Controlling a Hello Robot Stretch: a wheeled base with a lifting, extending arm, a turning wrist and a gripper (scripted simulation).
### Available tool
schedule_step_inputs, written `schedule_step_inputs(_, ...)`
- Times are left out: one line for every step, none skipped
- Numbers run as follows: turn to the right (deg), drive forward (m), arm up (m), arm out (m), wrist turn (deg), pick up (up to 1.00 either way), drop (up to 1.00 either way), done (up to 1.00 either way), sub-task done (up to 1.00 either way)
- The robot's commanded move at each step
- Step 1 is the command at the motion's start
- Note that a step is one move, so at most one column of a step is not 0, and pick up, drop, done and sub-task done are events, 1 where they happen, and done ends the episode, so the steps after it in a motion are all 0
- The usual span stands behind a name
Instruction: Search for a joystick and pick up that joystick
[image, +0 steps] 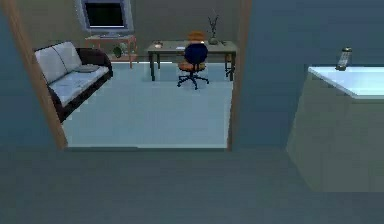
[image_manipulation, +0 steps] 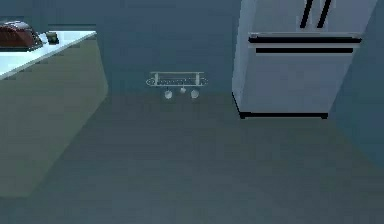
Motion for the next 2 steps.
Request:
schedule_step_inputs(0.0,1.00,0.00,0.00,0.0,0.00,0.00,0.00,0.00)
schedule_step_inputs(0.0,1.00,0.00,0.00,0.0,0.00,0.00,0.00,0.00)
